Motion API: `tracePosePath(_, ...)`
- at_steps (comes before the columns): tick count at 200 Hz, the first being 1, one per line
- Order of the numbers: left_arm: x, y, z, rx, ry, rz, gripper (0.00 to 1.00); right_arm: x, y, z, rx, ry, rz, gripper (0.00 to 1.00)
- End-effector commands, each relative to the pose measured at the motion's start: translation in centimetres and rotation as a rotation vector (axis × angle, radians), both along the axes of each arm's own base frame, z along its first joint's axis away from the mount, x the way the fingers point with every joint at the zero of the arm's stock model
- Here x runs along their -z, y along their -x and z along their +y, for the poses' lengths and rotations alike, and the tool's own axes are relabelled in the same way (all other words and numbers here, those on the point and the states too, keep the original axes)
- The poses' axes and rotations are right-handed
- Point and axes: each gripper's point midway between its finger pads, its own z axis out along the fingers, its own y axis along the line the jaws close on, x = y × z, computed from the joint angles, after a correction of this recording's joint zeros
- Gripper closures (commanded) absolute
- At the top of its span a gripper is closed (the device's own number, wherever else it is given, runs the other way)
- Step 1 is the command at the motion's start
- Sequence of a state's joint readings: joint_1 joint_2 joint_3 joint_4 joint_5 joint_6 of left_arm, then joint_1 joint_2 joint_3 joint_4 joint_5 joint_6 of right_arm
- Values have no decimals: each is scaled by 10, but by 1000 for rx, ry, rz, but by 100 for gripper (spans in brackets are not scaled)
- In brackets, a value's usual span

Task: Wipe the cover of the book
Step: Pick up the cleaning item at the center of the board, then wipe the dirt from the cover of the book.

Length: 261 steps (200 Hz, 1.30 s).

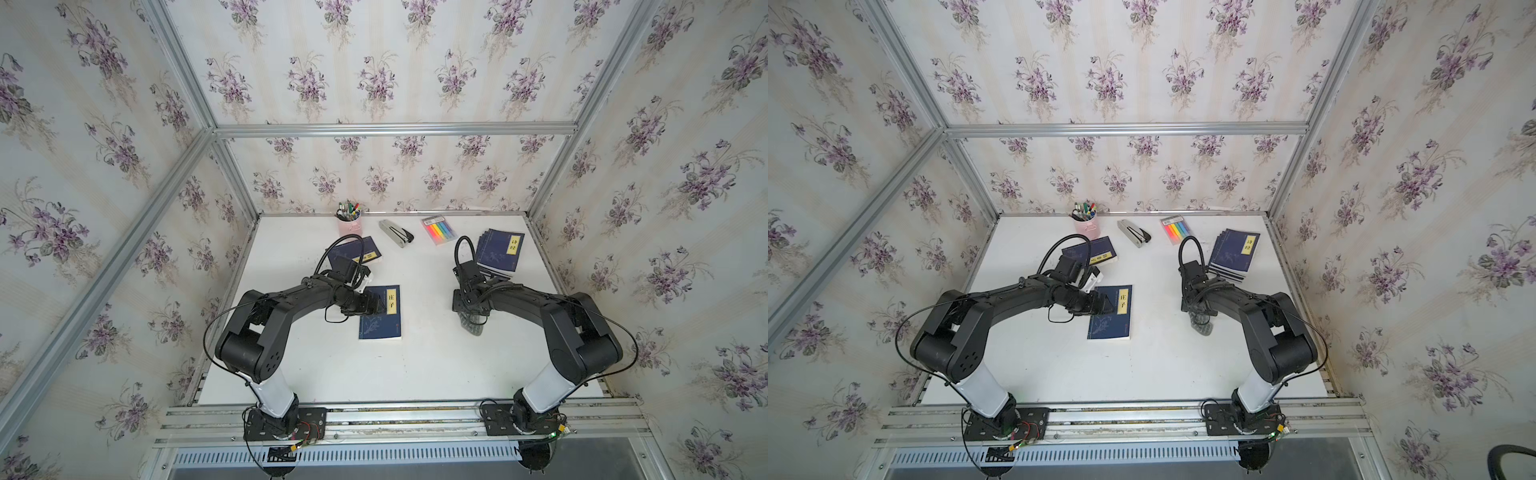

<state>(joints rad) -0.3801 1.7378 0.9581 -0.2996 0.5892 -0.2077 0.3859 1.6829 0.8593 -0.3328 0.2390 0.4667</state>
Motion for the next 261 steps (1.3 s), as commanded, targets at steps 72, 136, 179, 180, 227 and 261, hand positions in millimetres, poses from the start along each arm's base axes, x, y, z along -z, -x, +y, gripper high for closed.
tracePosePath(72,18,29,-55,131,-34,52,19,-36,11,21,-66,-189,-67,100)
tracePosePath(136,-27,23,-68,171,13,-17,18,-92,24,54,-211,-330,-170,100)
tracePosePath(179,-35,-18,-32,115,-97,-73,18,-99,62,132,-463,-475,-116,100)
tracePosePath(180,-35,-19,-31,113,-98,-74,18,-99,63,134,-469,-479,-114,100)
tracePosePath(227,-24,-33,-10,66,-121,-91,21,-111,91,203,-655,-585,-76,100)
tracePosePath(261,-9,-34,11,14,-196,-50,23,-106,90,242,-686,-650,-59,100)
